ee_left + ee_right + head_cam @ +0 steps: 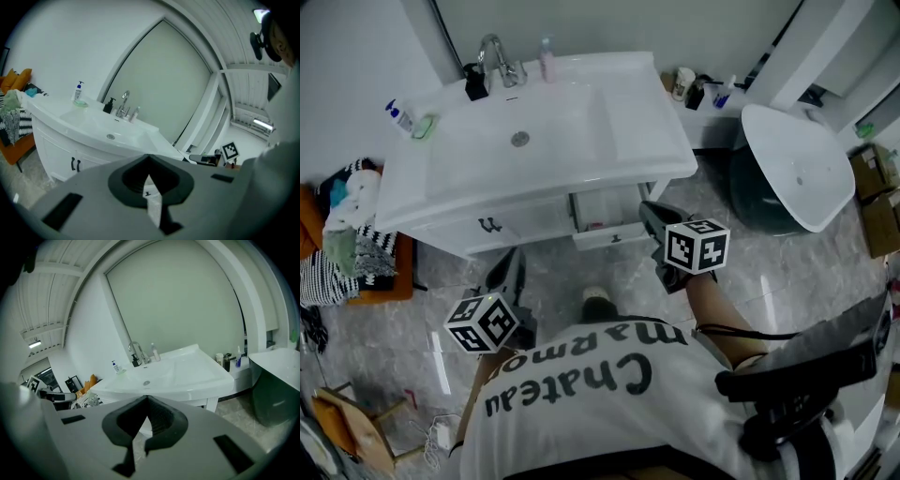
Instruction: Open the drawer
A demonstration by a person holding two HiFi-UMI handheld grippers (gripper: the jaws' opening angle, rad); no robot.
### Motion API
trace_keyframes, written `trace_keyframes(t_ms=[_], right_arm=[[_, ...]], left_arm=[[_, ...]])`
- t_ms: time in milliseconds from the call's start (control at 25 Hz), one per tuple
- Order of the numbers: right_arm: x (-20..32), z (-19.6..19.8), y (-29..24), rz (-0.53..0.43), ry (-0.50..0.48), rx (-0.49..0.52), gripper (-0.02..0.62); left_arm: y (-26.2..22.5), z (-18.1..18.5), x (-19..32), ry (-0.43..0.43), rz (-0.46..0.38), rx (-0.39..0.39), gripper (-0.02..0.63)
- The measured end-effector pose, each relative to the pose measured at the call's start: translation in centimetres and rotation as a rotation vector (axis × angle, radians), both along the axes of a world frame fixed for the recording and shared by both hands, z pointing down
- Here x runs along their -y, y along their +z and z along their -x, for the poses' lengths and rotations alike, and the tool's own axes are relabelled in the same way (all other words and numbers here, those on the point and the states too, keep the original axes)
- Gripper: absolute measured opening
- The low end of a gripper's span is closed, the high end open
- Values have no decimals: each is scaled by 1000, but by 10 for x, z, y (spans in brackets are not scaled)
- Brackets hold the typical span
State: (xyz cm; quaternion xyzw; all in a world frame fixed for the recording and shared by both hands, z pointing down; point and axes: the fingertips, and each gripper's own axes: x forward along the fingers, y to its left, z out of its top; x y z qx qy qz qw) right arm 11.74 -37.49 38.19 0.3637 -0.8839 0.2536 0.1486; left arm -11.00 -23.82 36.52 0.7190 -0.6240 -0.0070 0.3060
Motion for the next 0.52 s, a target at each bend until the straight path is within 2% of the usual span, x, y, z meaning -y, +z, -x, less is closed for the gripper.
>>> trace_keyframes(t_ms=[520], right_arm=[[-4, 5, 1, 3, -8, -12, 11]], left_arm=[[10, 5, -6, -6, 30, 4, 8]])
